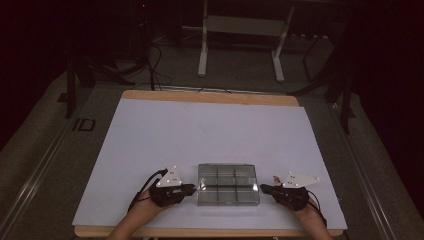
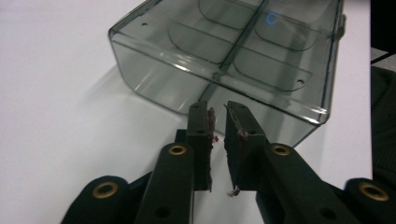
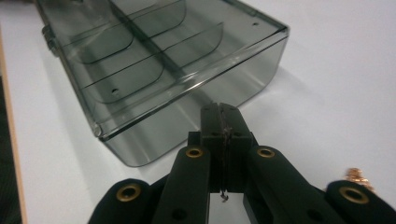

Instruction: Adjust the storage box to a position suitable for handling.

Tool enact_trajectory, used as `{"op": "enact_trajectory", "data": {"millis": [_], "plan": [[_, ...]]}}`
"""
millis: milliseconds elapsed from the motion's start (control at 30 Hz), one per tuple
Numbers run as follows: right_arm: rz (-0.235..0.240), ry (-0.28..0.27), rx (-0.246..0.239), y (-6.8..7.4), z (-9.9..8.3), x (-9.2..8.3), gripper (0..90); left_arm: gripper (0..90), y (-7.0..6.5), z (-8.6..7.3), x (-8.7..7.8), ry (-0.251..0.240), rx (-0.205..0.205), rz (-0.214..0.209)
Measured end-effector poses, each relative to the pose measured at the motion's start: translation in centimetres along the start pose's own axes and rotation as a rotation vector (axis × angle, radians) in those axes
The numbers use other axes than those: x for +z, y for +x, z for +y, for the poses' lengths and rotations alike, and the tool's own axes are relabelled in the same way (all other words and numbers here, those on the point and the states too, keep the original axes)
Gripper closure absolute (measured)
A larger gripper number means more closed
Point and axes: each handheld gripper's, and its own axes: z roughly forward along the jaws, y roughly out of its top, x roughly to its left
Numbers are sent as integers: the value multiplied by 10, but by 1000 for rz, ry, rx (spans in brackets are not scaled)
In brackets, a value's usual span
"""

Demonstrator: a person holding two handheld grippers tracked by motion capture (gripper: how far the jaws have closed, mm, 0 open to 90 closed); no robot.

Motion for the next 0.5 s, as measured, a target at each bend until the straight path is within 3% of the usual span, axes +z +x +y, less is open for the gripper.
{"op": "enact_trajectory", "data": {"millis": [133, 500], "plan": [[17, 8, -9, 1, -1, 2, 898, 865, -2, 1, 1, 3, 10, -6], [35, 17, -32, 5, 2, 5, 899, 884, -3, 3, 1, 12, 24, -1]]}}
